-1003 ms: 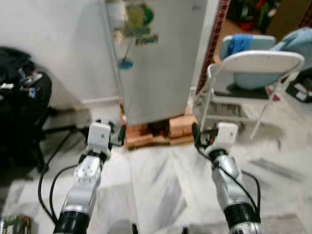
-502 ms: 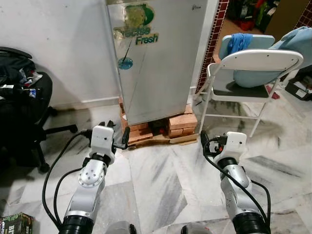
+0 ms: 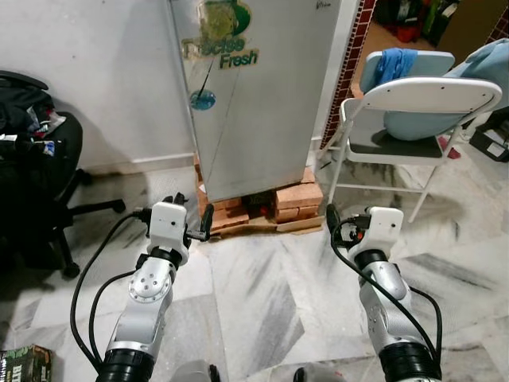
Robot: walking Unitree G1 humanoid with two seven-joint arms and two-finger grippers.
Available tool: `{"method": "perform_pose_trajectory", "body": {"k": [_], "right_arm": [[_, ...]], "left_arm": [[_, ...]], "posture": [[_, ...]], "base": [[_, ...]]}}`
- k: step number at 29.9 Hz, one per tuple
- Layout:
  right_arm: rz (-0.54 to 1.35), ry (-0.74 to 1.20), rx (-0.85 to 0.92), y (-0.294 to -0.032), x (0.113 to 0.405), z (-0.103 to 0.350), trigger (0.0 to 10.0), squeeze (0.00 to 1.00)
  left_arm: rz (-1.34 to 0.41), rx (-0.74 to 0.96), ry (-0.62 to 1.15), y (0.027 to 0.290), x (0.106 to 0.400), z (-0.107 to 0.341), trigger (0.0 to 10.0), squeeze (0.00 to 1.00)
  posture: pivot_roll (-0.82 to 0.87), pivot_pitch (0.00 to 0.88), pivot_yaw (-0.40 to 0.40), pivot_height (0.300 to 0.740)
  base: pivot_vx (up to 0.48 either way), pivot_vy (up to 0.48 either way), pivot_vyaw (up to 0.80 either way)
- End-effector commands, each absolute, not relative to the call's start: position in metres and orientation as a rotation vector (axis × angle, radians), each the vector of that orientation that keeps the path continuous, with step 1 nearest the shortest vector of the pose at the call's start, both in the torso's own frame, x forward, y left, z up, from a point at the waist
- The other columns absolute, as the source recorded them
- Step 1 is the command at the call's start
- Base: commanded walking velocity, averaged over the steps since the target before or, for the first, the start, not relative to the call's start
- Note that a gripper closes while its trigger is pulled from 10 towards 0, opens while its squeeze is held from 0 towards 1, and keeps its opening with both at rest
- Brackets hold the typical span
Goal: Restocking fridge
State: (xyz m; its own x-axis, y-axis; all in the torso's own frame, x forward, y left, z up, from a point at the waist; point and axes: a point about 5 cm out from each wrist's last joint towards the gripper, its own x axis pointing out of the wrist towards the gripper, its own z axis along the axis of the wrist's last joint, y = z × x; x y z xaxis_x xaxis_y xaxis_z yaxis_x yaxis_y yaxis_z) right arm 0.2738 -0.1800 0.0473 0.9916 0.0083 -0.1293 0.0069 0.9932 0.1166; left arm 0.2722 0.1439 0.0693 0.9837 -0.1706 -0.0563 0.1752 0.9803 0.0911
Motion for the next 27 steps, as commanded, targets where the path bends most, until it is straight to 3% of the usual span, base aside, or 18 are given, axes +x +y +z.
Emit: {"method": "perform_pose_trajectory", "body": {"k": [1,6,27], "right_arm": [[0.009,0.117,0.118,-0.1783,0.2745,0.0518,10.0,0.0],[0.005,0.128,0.117,-0.1784,0.2737,0.0507,10.0,0.0],[0.003,0.137,0.121,-0.1776,0.2706,0.0503,10.0,0.0]], "left_arm": [[-0.18,0.103,0.049,0.1453,0.271,0.0707,10.0,0.0],[-0.181,0.102,0.051,0.1454,0.2706,0.0708,10.0,0.0],[-0.196,0.099,0.061,0.1438,0.2687,0.0707,10.0,0.0]], "posture": [[-0.06,0.0,0.03,0.74],[-0.06,0.0,0.031,0.74],[-0.06,0.0,0.035,0.74]], "base": [[0.0,0.0,0.0],[0.0,0.0,-0.2],[0.0,0.377,-0.8]]}}
